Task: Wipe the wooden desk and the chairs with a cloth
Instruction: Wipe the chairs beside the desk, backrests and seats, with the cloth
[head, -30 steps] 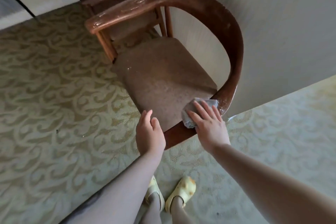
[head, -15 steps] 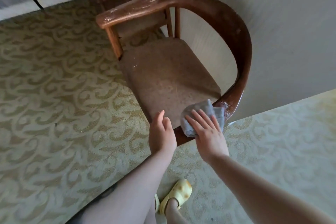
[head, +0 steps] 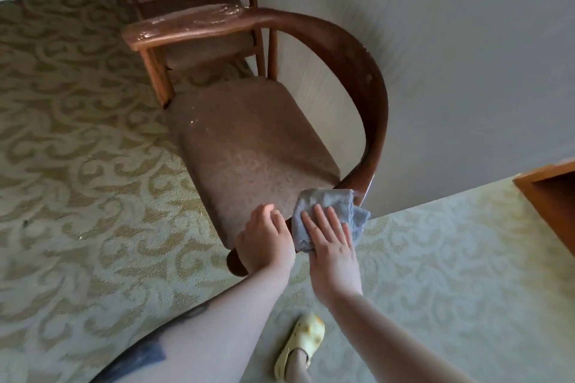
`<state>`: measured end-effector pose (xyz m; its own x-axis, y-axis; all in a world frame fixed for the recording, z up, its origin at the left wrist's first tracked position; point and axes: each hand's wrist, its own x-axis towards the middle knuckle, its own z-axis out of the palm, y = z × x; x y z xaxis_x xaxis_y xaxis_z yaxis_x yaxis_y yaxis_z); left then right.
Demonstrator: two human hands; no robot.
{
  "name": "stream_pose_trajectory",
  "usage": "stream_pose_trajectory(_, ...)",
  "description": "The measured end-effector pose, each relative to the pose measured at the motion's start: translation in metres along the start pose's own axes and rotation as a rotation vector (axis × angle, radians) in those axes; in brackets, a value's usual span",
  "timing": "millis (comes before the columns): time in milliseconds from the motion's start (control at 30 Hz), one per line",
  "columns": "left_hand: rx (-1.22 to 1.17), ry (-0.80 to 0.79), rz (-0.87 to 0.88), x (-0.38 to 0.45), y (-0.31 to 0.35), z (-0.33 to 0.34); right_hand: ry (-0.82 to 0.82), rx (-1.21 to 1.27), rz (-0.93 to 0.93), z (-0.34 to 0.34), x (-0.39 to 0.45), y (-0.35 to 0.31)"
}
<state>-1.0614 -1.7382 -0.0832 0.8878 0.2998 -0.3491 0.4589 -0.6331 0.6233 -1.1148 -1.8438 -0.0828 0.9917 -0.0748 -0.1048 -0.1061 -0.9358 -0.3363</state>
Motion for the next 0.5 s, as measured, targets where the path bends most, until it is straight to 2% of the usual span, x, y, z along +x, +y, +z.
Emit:
stream_pose_trajectory(100, 0.072, 0.054, -0.056, 0.005, 0.005, 0.008, -0.142, -0.006, -0.247, 0.005, 0.013, -0.006)
stream_pose_trajectory(167, 0.167, 0.067, -0.051, 0.005, 0.006, 0.016, -0.237, -0.044, -0.36, -0.008, 0.036, 0.016)
stream_pose_trajectory(200, 0.218, 0.072, -0.018, 0.005, 0.006, 0.02, -0.239, -0.063, -0.355, -0.014, 0.046, 0.031)
stream_pose_trajectory(267, 0.348, 0.054, 0.069, 0.004, 0.011, 0.025, -0.135, -0.082, -0.211, -0.02, 0.057, 0.053)
stream_pose_trajectory(333, 0.476, -0.063, 0.165, 0.006, 0.016, 0.03, -0.001, -0.054, -0.053, -0.014, 0.047, 0.05)
stream_pose_trajectory(400, 0.481, -0.141, 0.26, 0.01, 0.021, 0.032, 0.072, 0.018, 0.033, 0.0, 0.023, 0.032)
stream_pose_trajectory(467, 0.528, -0.159, 0.257, 0.013, 0.025, 0.031, 0.068, 0.041, -0.003, 0.006, 0.008, 0.026)
stream_pose_trajectory(500, 0.571, -0.154, 0.243, 0.013, 0.025, 0.032, 0.025, 0.028, -0.078, 0.002, 0.012, 0.033)
